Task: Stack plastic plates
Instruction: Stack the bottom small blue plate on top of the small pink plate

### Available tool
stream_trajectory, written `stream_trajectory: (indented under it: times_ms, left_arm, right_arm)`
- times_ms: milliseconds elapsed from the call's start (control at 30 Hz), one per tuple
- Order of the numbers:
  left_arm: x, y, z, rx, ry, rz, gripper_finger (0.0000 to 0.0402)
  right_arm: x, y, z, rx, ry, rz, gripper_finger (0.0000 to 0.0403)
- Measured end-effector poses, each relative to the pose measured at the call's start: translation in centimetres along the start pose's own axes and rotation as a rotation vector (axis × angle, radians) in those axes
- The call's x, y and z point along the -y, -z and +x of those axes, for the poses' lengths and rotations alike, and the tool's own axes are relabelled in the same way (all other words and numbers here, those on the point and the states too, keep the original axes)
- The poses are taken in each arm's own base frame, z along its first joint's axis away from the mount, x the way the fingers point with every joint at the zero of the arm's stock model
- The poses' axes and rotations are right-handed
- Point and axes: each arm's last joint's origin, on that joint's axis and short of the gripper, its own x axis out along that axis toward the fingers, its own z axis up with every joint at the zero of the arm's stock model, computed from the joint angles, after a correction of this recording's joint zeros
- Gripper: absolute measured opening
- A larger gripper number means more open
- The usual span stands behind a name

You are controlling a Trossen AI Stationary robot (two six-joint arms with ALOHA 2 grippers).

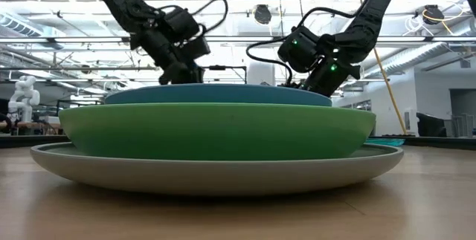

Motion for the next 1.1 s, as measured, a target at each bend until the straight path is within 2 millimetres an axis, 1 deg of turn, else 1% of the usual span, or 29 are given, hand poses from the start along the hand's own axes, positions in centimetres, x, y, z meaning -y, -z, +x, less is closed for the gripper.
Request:
stream_trajectory:
  times_ms: [167,267,400,467,667,833,1000,1100]
  left_arm:
    - [-1.0,-0.4,-2.6,0.039,-0.062,-0.060,0.0065]
    - [-1.5,-0.3,-3.8,0.046,-0.091,-0.100,0.0065]
    - [-2.1,-0.1,-4.8,0.053,-0.120,-0.135,0.0065]
    - [-2.3,-0.3,-5.2,0.077,-0.141,-0.146,0.0065]
    - [-2.3,-0.9,-6.4,0.119,-0.161,-0.166,0.0065]
    - [-2.4,-1.1,-6.7,0.143,-0.172,-0.177,0.0065]
    - [-2.4,-1.2,-6.7,0.146,-0.172,-0.176,0.0065]
    - [-2.4,-1.2,-6.7,0.151,-0.174,-0.177,0.0065]
  right_arm:
    - [0.2,-1.2,-0.3,-0.014,-0.027,-0.023,0.0001]
    - [-0.2,-1.6,-0.8,0.001,-0.049,-0.035,0.0001]
    - [-0.8,-2.1,-1.8,0.003,-0.099,-0.058,0.0001]
    - [-1.2,-2.4,-2.4,0.014,-0.122,-0.063,0.0001]
    - [-2.4,-3.0,-4.5,-0.053,-0.258,-0.133,0.0000]
    - [-3.8,-2.5,-6.5,-0.109,-0.387,-0.197,0.0000]
    - [-5.2,-1.0,-7.9,-0.142,-0.453,-0.212,0.0000]
    - [-6.0,0.2,-8.4,-0.160,-0.460,-0.192,0.0000]
